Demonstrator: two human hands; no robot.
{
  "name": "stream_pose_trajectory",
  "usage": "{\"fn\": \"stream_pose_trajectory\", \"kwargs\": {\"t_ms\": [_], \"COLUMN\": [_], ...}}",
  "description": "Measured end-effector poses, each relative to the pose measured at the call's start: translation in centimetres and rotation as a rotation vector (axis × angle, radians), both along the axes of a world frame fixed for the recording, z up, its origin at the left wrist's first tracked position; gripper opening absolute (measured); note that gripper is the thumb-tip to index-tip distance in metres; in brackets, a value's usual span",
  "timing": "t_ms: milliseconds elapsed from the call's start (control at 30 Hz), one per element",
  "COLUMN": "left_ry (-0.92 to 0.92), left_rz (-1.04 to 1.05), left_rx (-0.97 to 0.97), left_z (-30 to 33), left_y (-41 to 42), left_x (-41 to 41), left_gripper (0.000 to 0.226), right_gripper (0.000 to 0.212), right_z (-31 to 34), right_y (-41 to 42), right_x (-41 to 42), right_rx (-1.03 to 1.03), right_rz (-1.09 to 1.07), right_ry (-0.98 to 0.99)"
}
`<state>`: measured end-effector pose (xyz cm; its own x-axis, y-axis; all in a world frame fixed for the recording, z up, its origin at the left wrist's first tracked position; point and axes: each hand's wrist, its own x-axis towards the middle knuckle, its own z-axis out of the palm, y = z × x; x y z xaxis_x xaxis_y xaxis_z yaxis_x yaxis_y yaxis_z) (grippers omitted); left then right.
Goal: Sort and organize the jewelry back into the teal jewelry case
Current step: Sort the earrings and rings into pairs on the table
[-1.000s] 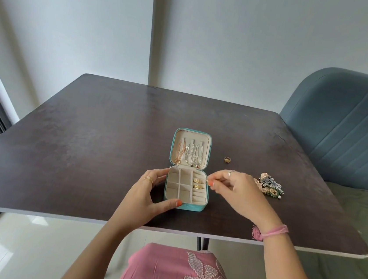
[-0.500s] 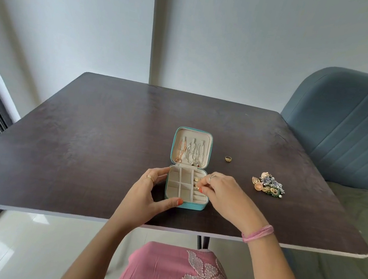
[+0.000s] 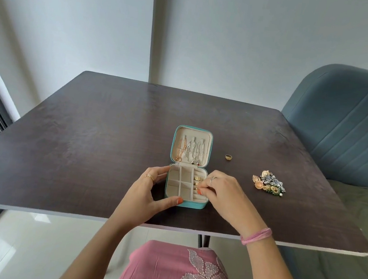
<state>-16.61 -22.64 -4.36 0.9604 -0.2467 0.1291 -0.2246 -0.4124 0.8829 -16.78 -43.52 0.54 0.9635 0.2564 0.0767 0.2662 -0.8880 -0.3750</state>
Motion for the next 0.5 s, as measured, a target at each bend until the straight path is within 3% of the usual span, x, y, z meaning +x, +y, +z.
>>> {"fn": "stream_pose_trajectory", "kwargs": {"t_ms": [100, 267, 400, 500], "left_ry": [0.004, 0.006, 0.010, 0.014], "left_rz": [-0.002, 0.007, 0.004, 0.006], "left_rx": [-0.011, -0.005, -0.015, -0.015], "left_z": [0.1, -0.1, 0.0, 0.0], "left_y": [0.0, 0.0, 0.0, 0.0], "left_x": [0.0, 0.1, 0.0, 0.0], "left_gripper": [0.078, 0.080, 0.078, 0.077], "right_gripper": [0.015, 0.017, 0.032, 0.029], "right_z": [0.7, -0.8, -2.5, -3.1], "right_y": [-1.9, -5.7, -6.6, -6.5], "right_x": [1.2, 6.2, 9.2, 10.3], "right_rx": [0.113, 0.219, 0.185, 0.164], "right_rz": [-0.036, -0.377, -0.462, -0.488], "right_ry": [-0.003, -0.147, -0.092, -0.103]}}
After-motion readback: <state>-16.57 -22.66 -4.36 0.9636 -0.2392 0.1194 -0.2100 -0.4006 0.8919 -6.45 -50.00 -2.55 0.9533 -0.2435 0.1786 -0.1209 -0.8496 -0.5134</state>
